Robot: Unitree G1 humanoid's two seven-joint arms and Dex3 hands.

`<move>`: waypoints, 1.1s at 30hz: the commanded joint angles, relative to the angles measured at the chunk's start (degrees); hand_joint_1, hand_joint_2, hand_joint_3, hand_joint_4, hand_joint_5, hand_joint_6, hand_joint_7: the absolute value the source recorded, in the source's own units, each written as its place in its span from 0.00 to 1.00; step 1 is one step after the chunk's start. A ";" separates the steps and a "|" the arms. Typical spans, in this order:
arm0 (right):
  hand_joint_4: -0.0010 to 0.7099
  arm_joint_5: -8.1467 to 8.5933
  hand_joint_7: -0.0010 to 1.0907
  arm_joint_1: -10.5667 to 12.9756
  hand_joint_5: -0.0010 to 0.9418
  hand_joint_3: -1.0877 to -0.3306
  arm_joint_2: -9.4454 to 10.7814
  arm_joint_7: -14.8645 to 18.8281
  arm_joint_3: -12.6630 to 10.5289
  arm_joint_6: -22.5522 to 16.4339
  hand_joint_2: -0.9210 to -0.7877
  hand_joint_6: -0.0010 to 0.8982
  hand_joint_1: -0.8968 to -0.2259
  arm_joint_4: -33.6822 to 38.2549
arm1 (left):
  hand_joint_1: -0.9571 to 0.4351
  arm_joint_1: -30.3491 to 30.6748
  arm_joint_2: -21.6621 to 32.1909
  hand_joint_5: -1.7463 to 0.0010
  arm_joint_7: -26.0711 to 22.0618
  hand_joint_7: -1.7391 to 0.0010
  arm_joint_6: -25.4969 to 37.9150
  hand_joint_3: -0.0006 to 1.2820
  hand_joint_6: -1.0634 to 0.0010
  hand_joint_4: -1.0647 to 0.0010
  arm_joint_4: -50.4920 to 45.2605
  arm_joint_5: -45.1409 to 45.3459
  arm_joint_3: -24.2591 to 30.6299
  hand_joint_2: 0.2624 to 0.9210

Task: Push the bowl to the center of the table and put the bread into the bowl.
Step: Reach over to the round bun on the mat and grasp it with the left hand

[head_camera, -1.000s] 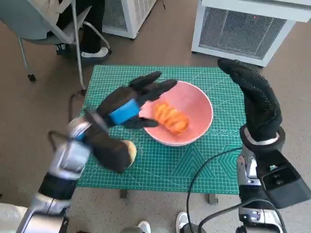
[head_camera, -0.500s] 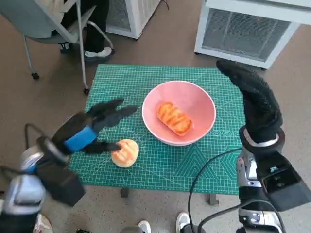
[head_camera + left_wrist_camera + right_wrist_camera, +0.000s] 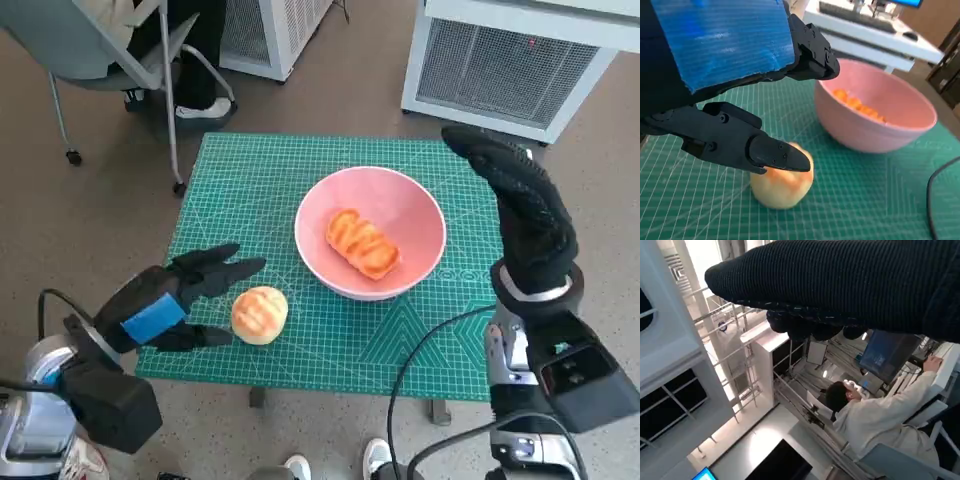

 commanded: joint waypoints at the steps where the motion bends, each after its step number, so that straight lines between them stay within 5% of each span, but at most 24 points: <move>1: 0.37 0.67 0.62 -0.11 0.00 0.42 0.02 1.06 0.12 0.12 0.00 0.00 0.43 1.02 | 0.40 0.23 -0.71 1.00 0.72 1.00 -0.39 0.00 0.59 0.68 1.99 2.04 -2.21 0.97; 19: 0.37 1.70 0.62 0.11 0.00 0.42 -0.47 2.59 -0.17 0.57 0.00 0.00 0.45 0.96 | 0.50 -8.81 -6.15 0.99 0.69 1.00 2.17 0.00 0.60 0.69 18.53 6.07 -11.70 0.95; 25: 0.37 1.53 0.62 0.40 0.00 0.41 -0.65 2.55 -0.27 0.63 0.00 0.00 0.45 0.52 | 0.59 -11.38 -7.10 0.98 0.15 0.98 4.32 0.00 0.52 0.58 23.29 7.54 -14.05 0.95; 30: 0.37 1.42 0.62 0.55 0.00 0.41 -0.74 2.42 -0.35 0.67 0.00 0.00 0.45 0.36 | 0.65 -12.40 -7.16 0.95 0.81 0.94 5.98 0.02 0.37 0.37 25.37 9.36 -15.54 0.99; 31: 0.37 1.36 0.62 0.59 0.00 0.41 -0.77 2.37 -0.37 0.67 0.00 0.00 0.45 0.31 | 0.67 -12.48 -7.08 0.94 1.19 0.93 6.12 0.03 0.33 0.32 25.70 9.75 -15.75 0.99; 33: 0.37 1.29 0.62 0.64 0.00 0.41 -0.83 2.30 -0.40 0.69 0.00 0.00 0.45 0.24 | 0.68 -12.49 -6.90 0.59 1.87 0.61 6.17 0.09 0.44 0.40 26.01 10.30 -15.91 1.00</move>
